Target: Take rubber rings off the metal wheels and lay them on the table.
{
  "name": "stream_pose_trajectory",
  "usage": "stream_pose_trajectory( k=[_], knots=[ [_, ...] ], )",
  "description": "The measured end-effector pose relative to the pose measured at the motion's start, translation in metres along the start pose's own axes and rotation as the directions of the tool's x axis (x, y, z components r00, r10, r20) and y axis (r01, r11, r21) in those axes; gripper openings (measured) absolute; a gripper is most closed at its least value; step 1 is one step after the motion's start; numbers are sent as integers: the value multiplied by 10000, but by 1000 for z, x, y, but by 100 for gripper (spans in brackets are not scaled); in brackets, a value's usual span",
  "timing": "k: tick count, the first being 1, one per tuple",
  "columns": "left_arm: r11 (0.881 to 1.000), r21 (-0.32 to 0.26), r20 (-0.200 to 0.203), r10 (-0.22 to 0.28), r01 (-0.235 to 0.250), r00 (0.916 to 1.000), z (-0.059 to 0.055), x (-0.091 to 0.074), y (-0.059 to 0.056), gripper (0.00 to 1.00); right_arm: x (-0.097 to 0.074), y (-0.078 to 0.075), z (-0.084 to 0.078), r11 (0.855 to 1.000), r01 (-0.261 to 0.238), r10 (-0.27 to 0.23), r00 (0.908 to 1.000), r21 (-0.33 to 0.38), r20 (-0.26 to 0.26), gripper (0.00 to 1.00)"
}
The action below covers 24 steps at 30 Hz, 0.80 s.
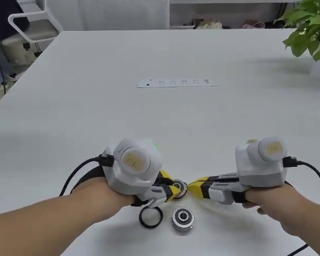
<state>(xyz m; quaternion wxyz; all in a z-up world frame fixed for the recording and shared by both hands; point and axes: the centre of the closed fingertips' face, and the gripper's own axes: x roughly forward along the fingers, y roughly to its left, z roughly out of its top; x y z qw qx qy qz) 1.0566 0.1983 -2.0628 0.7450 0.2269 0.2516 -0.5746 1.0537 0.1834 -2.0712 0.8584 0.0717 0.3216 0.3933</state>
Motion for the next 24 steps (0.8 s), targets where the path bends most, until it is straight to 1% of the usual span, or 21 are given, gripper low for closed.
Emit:
stream_pose_trajectory(
  k=[3,7,8,9,18,24],
  knots=[
    [10000,-4,8,6,-6,10000,0,0,0,7,-1,1,3,9996,-130,124,9997,255,214,0],
    [10000,-19,17,19,-19,10000,1,1,0,7,-2,2,3,9991,-160,149,9995,397,278,0],
    [10000,-32,25,24,-24,10000,1,1,-1,7,-2,3,4,9988,-250,236,9992,431,328,0],
    [10000,-31,23,29,-29,10000,1,1,-1,7,-2,3,4,9989,-189,176,9994,435,308,0],
    [10000,-37,26,37,-37,10000,1,1,-1,7,-1,5,6,9986,-232,216,9992,484,332,0],
    [10000,-25,19,61,-61,10000,1,1,0,7,1,10,8,9988,-310,298,9990,390,321,0]
  ],
)
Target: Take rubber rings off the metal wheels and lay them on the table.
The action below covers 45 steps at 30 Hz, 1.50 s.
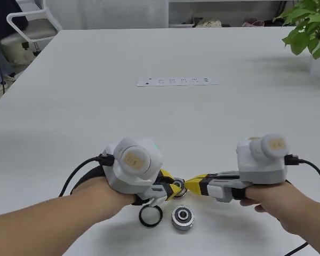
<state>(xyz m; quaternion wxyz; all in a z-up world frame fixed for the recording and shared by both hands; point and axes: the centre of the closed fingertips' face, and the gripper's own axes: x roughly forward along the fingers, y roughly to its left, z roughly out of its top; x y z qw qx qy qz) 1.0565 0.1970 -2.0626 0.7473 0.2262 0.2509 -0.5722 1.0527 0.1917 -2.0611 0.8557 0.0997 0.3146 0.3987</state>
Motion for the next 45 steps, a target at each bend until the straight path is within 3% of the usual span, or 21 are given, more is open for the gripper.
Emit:
stream_pose_trajectory(
  k=[11,12,13,14,16,27,45],
  knots=[
    [10000,17,6,-38,38,10000,0,0,0,7,3,4,1,9999,-143,142,9999,-40,-24,0],
    [10000,20,9,-51,51,10000,0,0,0,7,4,14,4,9979,-624,622,9980,178,143,0],
    [10000,3,-41,-82,82,10000,-1,0,-1,7,5,17,17,9971,-722,700,9943,248,803,0],
    [10000,9,-11,-59,59,10000,-1,0,-1,7,5,22,15,9961,-876,870,9947,92,555,0],
    [10000,5,1,-59,59,10000,-1,1,0,7,6,19,13,9955,-632,651,9976,-705,241,0],
    [10000,-33,56,13,-12,10000,0,1,1,7,1,5,3,9988,-275,282,9995,-415,167,0],
    [9999,50,-7,-158,158,9999,2,1,1,8,-2,2,4,9996,-204,210,9994,-205,290,0]
  ],
)
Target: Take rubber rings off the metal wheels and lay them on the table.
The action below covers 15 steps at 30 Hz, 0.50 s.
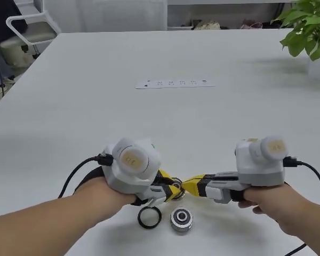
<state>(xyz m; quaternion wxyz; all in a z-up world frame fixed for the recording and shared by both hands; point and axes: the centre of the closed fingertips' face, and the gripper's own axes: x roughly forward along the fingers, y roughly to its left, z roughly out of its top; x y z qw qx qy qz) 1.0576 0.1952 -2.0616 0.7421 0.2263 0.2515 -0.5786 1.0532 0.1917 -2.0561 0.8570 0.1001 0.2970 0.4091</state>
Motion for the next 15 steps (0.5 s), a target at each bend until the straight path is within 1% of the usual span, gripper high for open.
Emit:
stream_pose_trajectory(
  k=[3,8,11,15],
  knots=[
    [10000,-1,-8,-93,93,10000,0,-1,-2,13,-1,0,1,10000,-15,14,10000,58,59,0],
    [9999,12,103,-135,135,9999,3,-6,-4,14,-2,1,2,9999,-51,49,9999,108,118,0],
    [9998,-24,233,-189,190,9996,6,-11,-7,16,-3,2,3,9999,-84,82,9999,124,131,0],
    [9997,-50,313,-248,249,9992,7,-18,-10,18,-4,5,5,9997,-186,183,9997,147,172,0]
  ],
)
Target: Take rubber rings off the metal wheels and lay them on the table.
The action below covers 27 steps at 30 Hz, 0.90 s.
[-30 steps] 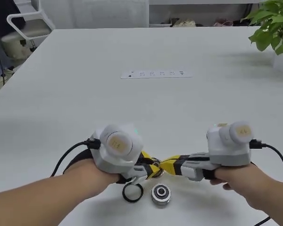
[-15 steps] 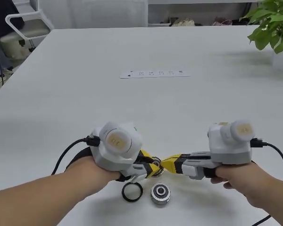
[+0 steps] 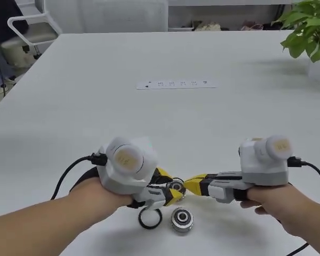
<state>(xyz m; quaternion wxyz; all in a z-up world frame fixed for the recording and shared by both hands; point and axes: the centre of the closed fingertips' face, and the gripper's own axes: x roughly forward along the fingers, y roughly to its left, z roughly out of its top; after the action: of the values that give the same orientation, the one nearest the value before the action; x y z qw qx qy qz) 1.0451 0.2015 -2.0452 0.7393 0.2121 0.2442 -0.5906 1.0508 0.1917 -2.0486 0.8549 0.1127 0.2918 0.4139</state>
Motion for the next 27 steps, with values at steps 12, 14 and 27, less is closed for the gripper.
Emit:
stream_pose_trajectory(
  k=[12,14,27],
  knots=[
    [9999,-90,572,-91,97,9983,16,-26,-8,27,-3,8,9,9996,-265,264,9994,49,208,0],
    [9999,-97,627,-80,86,9980,17,-30,-8,28,-4,9,11,9996,-264,262,9992,83,287,0],
    [9988,-339,1040,390,-356,9938,19,-73,0,37,-6,22,19,9983,-578,574,9974,78,431,0]
  ],
)
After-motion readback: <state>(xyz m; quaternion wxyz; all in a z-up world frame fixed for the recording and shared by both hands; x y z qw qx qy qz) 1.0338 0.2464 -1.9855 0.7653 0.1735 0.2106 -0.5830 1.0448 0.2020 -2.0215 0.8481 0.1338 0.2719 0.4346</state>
